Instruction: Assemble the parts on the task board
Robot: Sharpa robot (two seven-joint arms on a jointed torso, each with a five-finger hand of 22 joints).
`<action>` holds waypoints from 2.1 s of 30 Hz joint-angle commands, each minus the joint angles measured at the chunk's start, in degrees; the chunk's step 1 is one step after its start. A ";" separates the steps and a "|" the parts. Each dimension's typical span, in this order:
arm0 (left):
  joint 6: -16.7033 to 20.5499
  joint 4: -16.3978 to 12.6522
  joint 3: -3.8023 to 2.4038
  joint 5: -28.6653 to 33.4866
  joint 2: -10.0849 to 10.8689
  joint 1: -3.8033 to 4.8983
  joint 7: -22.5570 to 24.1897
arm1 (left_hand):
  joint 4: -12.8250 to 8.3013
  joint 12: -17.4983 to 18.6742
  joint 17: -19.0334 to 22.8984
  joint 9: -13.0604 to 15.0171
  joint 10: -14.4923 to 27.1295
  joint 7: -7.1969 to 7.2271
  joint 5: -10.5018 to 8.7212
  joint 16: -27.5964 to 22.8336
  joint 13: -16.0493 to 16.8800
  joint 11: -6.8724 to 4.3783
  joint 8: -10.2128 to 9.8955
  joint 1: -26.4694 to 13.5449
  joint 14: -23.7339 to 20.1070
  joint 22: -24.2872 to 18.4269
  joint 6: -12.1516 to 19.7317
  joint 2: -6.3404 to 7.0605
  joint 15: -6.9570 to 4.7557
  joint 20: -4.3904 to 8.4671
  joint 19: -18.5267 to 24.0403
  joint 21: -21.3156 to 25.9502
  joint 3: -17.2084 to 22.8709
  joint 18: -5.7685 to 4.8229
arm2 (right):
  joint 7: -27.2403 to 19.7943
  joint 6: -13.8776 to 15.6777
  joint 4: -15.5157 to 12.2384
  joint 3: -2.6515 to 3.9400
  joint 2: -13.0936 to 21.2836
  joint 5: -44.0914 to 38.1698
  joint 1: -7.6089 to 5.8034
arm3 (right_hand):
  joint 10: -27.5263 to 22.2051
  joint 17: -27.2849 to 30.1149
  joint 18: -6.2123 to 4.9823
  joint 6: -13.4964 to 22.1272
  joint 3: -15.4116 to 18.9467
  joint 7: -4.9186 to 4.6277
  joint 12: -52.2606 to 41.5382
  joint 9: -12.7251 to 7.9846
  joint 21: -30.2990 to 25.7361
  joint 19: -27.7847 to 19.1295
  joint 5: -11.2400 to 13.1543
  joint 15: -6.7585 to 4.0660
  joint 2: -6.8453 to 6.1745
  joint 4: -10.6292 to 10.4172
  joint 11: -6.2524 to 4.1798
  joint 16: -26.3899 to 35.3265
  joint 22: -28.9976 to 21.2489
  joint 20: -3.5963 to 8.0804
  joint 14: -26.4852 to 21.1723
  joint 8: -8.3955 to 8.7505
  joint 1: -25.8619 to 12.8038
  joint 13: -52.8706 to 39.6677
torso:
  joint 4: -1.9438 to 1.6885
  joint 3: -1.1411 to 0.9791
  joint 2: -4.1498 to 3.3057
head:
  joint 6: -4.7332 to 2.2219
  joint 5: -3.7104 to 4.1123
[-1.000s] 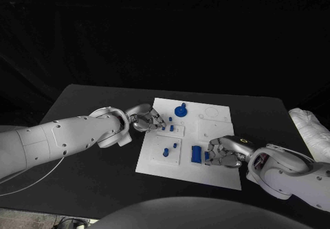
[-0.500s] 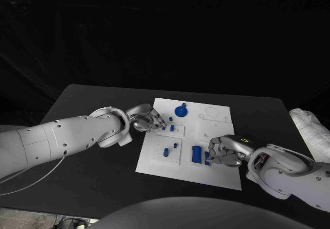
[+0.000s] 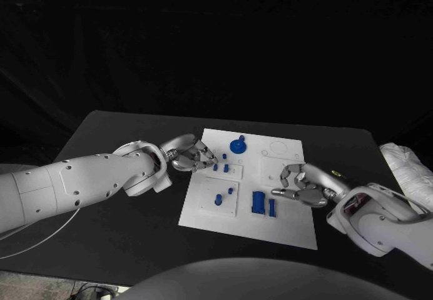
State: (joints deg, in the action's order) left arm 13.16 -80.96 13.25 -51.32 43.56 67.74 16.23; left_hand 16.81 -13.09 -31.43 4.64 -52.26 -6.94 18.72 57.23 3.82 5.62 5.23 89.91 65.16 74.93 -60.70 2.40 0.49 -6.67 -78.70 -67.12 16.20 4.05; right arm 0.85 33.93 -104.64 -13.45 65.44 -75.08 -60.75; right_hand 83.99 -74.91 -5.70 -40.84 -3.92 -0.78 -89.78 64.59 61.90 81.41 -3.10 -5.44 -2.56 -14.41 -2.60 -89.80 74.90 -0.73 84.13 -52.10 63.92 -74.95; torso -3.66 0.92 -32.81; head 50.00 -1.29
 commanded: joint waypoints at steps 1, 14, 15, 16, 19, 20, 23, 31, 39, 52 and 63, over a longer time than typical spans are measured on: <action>7.10 -2.19 -0.17 4.87 1.12 0.72 7.00 | -0.02 -0.01 0.64 -0.02 -0.96 0.52 -0.88 -1.60 0.19 -0.03 0.21 -1.91 -2.28 7.43 -0.15 0.17 0.16 -0.16 2.92 4.76 -0.59 1.53 | -12.83 4.78 -0.77 0.14 0.82 18.27 -2.93 | 6.01 -13.15 -0.43 -1.13 1.41 -0.34 -0.22 -3.09 -5.50 -2.86 -0.22 -0.05 1.16 -2.11 -0.09 1.21 6.88 -0.29 5.18 2.55 -0.31 -15.05 | 0.24 0.09 1.03 | 0.00 -0.29; 12.38 -8.59 -0.08 17.75 5.49 2.51 16.72 | -0.17 4.12 16.10 -0.41 16.28 1.26 -6.27 -33.68 0.52 -1.58 -0.16 -16.94 -48.84 -9.56 8.71 1.82 2.73 -0.17 59.26 58.66 -13.07 3.11 | -32.37 -7.11 1.85 0.12 -0.66 51.80 -9.40 | -45.75 40.27 0.34 2.89 13.80 -7.96 64.79 -31.64 -58.24 -39.67 -5.36 15.26 6.90 -2.04 14.00 69.58 -19.33 -10.55 -39.67 30.55 -1.88 31.65 | 0.76 0.41 2.01 | 0.00 0.28; 12.10 -8.68 -0.07 18.06 5.55 2.51 16.92 | -0.85 5.48 19.84 -0.41 20.68 2.08 -7.71 -39.49 0.18 -2.54 -0.72 -17.88 -53.81 -11.35 10.21 1.58 1.79 0.23 63.63 61.70 -14.70 3.19 | -32.61 -8.64 2.09 0.12 -0.82 52.56 -9.40 | -50.95 42.42 1.24 5.56 14.21 -6.91 68.03 -33.37 -58.91 -45.06 -4.92 15.78 7.27 -2.13 14.66 73.28 -21.67 -11.33 -45.15 32.95 -1.53 33.98 | 0.77 0.37 1.95 | 0.00 0.28; 11.78 -8.71 -0.05 18.46 5.57 2.47 17.21 | -0.79 7.51 24.12 -0.89 27.39 3.52 -9.43 -46.21 -0.67 -4.08 -1.24 -18.98 -59.14 -18.22 13.24 1.72 0.25 0.13 68.15 63.79 -16.79 3.04 | -32.84 -10.41 2.43 0.11 -1.05 53.31 -9.35 | -57.76 44.78 0.58 9.29 14.52 -6.25 71.81 -35.04 -59.14 -53.38 -4.48 15.73 7.57 -2.19 13.01 77.93 -26.69 -12.16 -53.03 35.64 -1.29 36.18 | 0.77 0.35 1.94 | 0.00 0.46; 10.85 -8.61 -0.03 19.47 5.44 2.25 18.06 | -0.40 10.81 31.11 -1.95 40.40 8.83 -13.11 -56.77 -1.75 -10.45 -2.64 -20.50 -65.02 -54.02 29.09 7.38 -2.38 -1.03 77.52 66.01 -25.42 1.84 | -33.20 -14.34 3.31 0.11 -1.54 54.65 -8.80 | -77.90 67.96 0.89 23.84 15.45 3.94 83.75 -46.27 -61.44 -80.54 -3.24 12.23 7.91 -2.26 5.47 88.24 -69.35 -15.78 -81.17 44.41 -1.10 53.55 | 0.70 0.27 1.92 | 0.00 0.78; 10.58 -8.58 -0.03 19.82 5.38 2.15 18.35 | -0.03 11.30 31.43 -2.21 42.69 10.55 -13.79 -57.23 -2.03 -12.25 -2.91 -21.30 -65.16 -61.01 32.70 9.80 -2.95 -1.55 78.27 66.36 -27.96 1.55 | -33.41 -15.18 3.53 0.11 -1.63 54.95 -8.53 | -80.59 73.14 1.96 27.70 15.75 6.76 85.75 -50.36 -61.82 -81.32 -3.10 11.46 8.01 -2.28 2.92 89.49 -73.74 -15.93 -83.55 46.63 -1.10 59.29 | 0.67 0.26 1.89 | 0.00 0.85; 10.19 -8.46 -0.02 20.92 5.15 1.89 19.42 | 0.58 11.74 31.43 -2.73 47.27 15.72 -14.54 -57.23 -2.46 -17.19 -3.40 -23.76 -65.16 -66.81 42.13 14.61 -3.53 -3.62 78.86 66.64 -31.60 0.96 | -34.35 -17.02 4.15 0.11 -1.88 55.56 -7.67 | -83.70 74.91 1.46 33.75 16.26 12.17 88.91 -57.73 -61.90 -81.41 -2.98 9.45 7.45 -2.41 -3.22 89.80 -74.90 -15.75 -84.13 50.25 -0.51 70.87 | 0.55 0.26 1.71 | 0.00 1.15; 9.69 -7.90 -0.01 21.60 4.54 1.67 19.70 | 0.64 11.66 31.43 -2.65 48.30 16.38 -14.50 -57.23 -2.49 -17.86 -3.30 -23.69 -65.16 -68.65 43.49 14.75 -2.75 -6.33 78.89 66.72 -32.08 0.94 | -34.70 -18.62 4.94 0.11 -2.34 55.87 -6.67 | -83.99 74.91 -0.68 35.52 14.58 14.05 89.78 -61.85 -61.90 -81.41 -3.22 8.09 6.16 -2.36 -5.39 89.80 -74.90 -14.76 -84.13 51.18 -0.02 74.95 | 0.47 0.26 1.75 | 0.00 1.49; 12.87 -8.07 -1.48 23.23 4.36 0.61 17.12 | -7.25 13.09 31.43 -4.64 52.26 11.98 -18.72 -57.23 -3.82 -12.43 -5.23 -54.31 -65.16 -74.93 51.36 6.88 -0.49 -0.37 78.70 67.12 -24.55 -4.05 | -32.24 -11.06 6.28 2.04 -4.93 57.33 -5.73 | -83.99 74.91 5.70 40.84 3.92 0.78 89.78 -64.59 -61.90 -81.41 3.10 5.44 2.56 14.41 2.60 89.80 -74.90 0.73 -84.13 52.10 -51.75 74.95 | 0.85 0.12 1.74 | -1.82 1.46; 26.03 -8.74 -10.04 43.67 2.01 -5.35 14.53 | -11.08 13.09 31.43 -4.64 52.26 6.94 -18.72 -57.23 -3.82 -9.67 -5.23 -69.06 -65.16 -74.93 55.34 3.00 -0.49 2.35 78.70 67.12 -20.94 -4.05 | -30.90 6.79 13.34 11.62 -18.21 72.23 -0.42 | -83.99 74.91 5.70 40.84 3.92 0.78 89.78 -64.59 -61.90 -81.41 3.10 5.44 2.56 14.41 2.60 89.80 -74.90 0.73 -84.13 52.10 -63.92 74.95 | 2.92 -0.64 1.66 | -11.98 1.33; 30.95 -8.99 -13.25 51.32 1.13 -7.58 13.57 | -16.81 13.09 31.43 -4.64 52.26 6.94 -18.72 -57.23 -3.82 -5.62 -5.23 -76.48 -65.16 -74.93 60.70 -2.40 -0.49 6.67 78.70 67.12 -16.20 -4.05 | -30.65 10.19 14.69 13.45 -20.75 75.08 0.59 | -83.99 74.91 5.70 40.84 3.92 0.78 89.78 -64.59 -61.90 -81.41 3.10 5.44 2.56 14.41 2.60 89.80 -74.90 0.73 -84.13 52.10 -63.92 74.95 | 3.66 -0.92 1.63 | -15.62 1.29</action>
State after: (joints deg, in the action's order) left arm 41.04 -89.77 0.09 -4.04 44.83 60.18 30.23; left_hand 3.68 -0.21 -0.07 0.07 -0.02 0.23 0.29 0.20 0.07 -1.13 0.39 17.91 0.16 0.12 -3.49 2.68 -0.41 -1.19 -0.01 -0.33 -1.55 0.39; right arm -29.78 41.94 -89.95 -0.04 44.74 -1.74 -60.18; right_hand 0.01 -0.08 -0.34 0.00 -0.01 0.21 -0.20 0.06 0.22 -0.01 -0.19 0.29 0.06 -0.23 -0.30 -0.16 0.10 -0.30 0.00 -0.20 0.39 -0.08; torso -0.22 0.07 -31.17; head 34.79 0.01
